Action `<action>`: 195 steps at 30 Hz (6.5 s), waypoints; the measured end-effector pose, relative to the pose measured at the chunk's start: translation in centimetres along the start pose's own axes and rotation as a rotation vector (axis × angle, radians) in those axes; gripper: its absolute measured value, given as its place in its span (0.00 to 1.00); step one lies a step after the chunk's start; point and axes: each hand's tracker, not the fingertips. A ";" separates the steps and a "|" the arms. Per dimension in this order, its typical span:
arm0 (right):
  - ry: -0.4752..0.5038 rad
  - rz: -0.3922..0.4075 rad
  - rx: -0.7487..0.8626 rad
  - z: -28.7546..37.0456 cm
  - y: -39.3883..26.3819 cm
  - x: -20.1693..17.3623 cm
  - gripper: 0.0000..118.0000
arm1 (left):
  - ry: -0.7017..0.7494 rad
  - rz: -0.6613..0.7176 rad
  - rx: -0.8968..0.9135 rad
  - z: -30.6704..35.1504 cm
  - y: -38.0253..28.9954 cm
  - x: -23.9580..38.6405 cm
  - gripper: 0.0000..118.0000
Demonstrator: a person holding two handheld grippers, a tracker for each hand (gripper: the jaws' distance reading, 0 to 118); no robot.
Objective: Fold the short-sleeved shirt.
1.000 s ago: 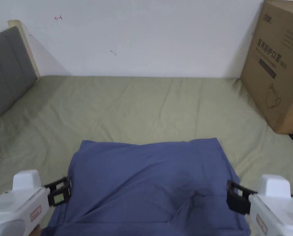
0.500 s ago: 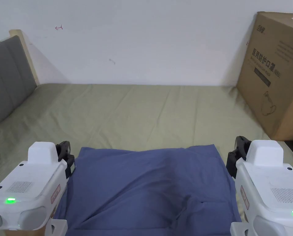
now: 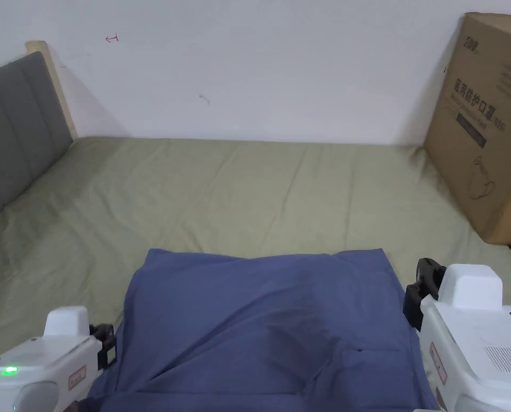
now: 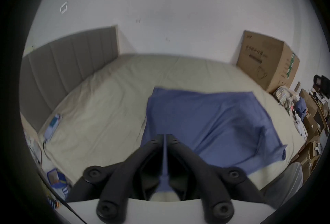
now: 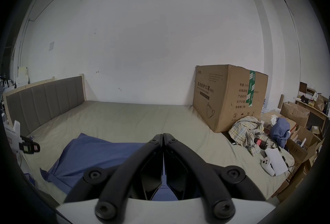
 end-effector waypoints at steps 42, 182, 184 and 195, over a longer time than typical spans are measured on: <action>0.030 -0.082 -0.661 -2.3 -19.3 4.6 0.03 | -0.006 0.059 -0.202 -3.7 -4.5 -3.0 0.02; -0.034 -0.288 -0.770 -4.6 -19.8 9.7 0.05 | -0.011 0.075 -0.375 -6.8 -5.6 -2.8 0.06; -0.046 -0.338 -0.820 -5.0 -21.1 9.8 0.05 | 0.003 0.091 -0.411 -7.7 -6.6 -2.8 0.06; -0.058 -0.219 -0.642 -4.4 -14.9 8.3 0.63 | -0.037 0.141 -0.300 -4.3 -2.3 -0.5 0.74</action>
